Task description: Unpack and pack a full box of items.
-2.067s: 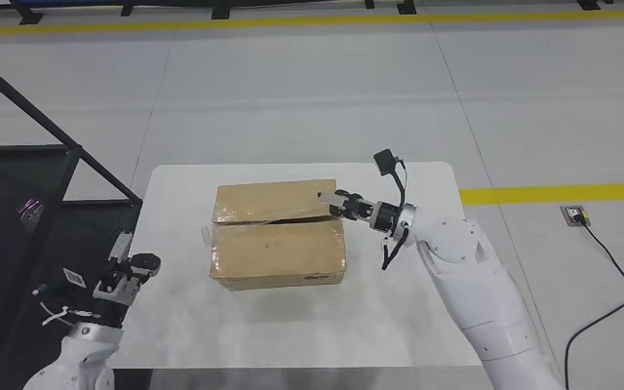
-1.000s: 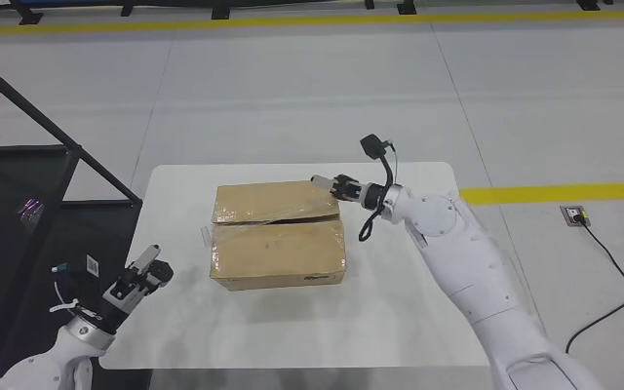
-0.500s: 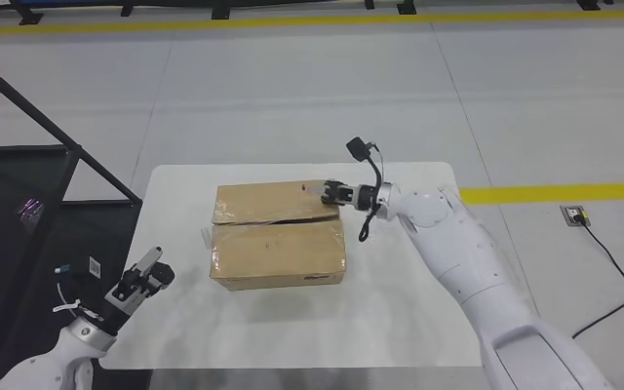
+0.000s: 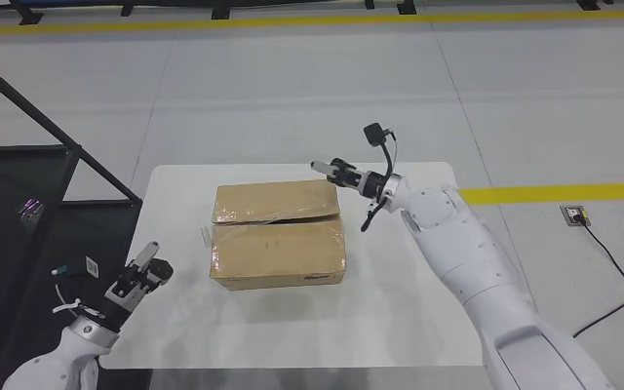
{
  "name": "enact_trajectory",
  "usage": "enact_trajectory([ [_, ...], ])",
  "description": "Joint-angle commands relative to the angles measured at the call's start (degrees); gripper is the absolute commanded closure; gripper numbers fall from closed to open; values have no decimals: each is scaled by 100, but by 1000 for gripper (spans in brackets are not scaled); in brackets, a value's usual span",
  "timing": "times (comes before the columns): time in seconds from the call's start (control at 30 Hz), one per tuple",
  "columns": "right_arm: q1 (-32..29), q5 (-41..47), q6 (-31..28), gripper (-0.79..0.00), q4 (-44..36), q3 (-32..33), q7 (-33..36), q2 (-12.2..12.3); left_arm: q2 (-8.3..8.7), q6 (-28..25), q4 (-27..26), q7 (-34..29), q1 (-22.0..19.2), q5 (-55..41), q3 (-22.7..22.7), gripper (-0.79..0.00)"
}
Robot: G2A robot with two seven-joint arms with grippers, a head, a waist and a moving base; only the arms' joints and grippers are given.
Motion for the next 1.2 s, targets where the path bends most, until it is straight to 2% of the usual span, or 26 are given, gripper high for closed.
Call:
enact_trajectory([
  [0.0, 30, -100, 103, -785, 39, -47, -54, -19, 12, 11, 4, -16, -1, 28, 1, -785],
  [0.23, -85, -129, 180, -785, -60, -63, -73, -16, 41, -32, 19, 15, 53, 33, -4, -785],
  [0.43, -291, -40, 485, -785, -322, 6, 386, 41, 64, -16, 24, 32, 63, 11, 14, -785],
  [0.77, -377, -180, 801, -785, -516, 27, 526, 74, 99, -71, 8, 37, 98, -52, 45, -785],
  [1.17, -539, 295, 444, -785, -840, 327, 1267, 201, 150, -126, 96, -8, 108, -125, 5, -785],
])
